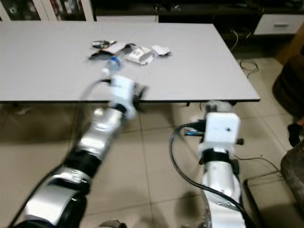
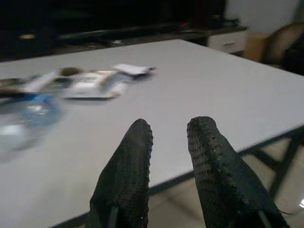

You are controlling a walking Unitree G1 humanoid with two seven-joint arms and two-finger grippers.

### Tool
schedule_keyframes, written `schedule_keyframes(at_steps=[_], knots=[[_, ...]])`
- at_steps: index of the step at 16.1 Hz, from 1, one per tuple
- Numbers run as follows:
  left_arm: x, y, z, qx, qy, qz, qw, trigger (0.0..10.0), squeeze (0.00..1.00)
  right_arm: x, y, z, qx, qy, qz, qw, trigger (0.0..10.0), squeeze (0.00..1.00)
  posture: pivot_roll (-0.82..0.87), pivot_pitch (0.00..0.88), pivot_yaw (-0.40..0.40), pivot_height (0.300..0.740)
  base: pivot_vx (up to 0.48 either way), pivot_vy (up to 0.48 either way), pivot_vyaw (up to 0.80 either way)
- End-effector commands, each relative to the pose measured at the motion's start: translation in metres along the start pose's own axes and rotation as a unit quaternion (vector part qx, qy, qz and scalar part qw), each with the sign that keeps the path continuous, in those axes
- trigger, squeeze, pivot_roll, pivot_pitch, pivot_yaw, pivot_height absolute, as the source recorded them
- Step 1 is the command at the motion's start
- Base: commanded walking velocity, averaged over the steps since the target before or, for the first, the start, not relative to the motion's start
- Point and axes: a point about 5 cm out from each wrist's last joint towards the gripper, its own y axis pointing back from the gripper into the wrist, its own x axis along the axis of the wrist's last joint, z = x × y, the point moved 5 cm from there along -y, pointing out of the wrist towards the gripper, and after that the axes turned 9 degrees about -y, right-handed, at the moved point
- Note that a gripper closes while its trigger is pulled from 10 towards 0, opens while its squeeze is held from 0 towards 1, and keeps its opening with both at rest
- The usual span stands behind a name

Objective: Picking trash to rubbish bin

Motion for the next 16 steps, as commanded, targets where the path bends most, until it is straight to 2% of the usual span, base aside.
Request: schedule_keyframes(at_steps=[1,11,13,16], knots=[[0.0043,-0.0035,0.0153,-0.021,0.002,0.003,1.000,10.0,0.00,-0.0005,0.0005,0.0052,-0.009,0.001,-0.002,1.000,10.0,0.00,0.04,0.105,-0.019,0.740,0.000,0.465,0.00],[0.0036,-0.0032,0.0205,-0.032,-0.002,0.002,0.999,10.0,0.00,-0.0011,0.0016,0.0047,-0.010,0.002,-0.003,1.000,10.0,0.00,0.04,0.110,-0.020,0.740,0.000,0.468,0.00],[0.0044,-0.0029,0.0215,-0.037,-0.007,0.007,0.999,10.0,0.00,-0.0019,0.0019,0.0049,-0.011,0.002,-0.006,1.000,10.0,0.00,0.04,0.113,-0.021,0.740,0.000,0.127,-0.21],[0.0070,-0.0013,0.0246,-0.049,-0.006,0.019,0.999,10.0,0.00,-0.0026,0.0020,0.0045,-0.012,0.001,-0.009,1.000,10.0,0.00,0.04,0.115,-0.020,0.740,0.000,0.000,-0.80]])
